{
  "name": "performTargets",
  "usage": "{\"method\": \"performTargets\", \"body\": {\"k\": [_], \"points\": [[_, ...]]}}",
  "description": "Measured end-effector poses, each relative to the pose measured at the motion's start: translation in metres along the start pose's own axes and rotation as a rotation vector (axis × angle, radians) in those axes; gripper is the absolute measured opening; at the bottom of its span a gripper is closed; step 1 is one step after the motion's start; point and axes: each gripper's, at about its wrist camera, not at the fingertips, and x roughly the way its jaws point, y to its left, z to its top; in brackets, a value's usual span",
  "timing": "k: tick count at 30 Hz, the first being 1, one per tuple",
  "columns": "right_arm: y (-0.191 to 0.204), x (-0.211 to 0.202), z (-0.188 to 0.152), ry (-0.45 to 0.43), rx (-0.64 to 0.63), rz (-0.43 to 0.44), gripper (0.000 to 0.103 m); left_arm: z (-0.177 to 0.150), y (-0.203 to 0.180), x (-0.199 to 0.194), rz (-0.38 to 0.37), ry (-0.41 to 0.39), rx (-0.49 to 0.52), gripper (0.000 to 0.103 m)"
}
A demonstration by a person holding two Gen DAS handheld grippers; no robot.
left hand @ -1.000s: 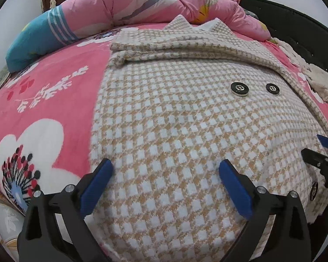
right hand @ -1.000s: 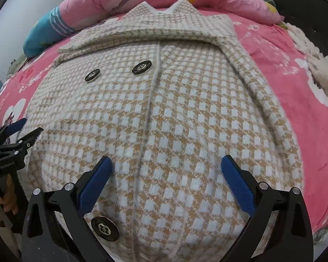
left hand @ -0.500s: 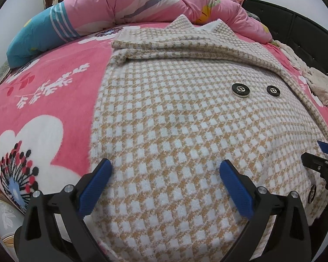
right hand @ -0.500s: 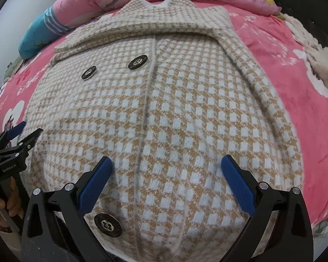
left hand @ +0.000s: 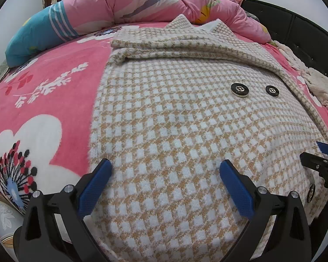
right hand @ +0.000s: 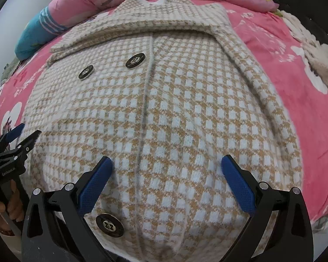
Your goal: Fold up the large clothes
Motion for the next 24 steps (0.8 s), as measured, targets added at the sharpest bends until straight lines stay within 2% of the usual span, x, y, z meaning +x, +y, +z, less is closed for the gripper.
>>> {"method": "performTargets", "body": {"k": [24], "points": [[-0.0003, 0.0054, 0.0013, 0.015, 0.011, -0.004, 0.095, 0.0002, 0.0007, 0.0005, -0.01, 0.005, 0.006, 0.097]]}}
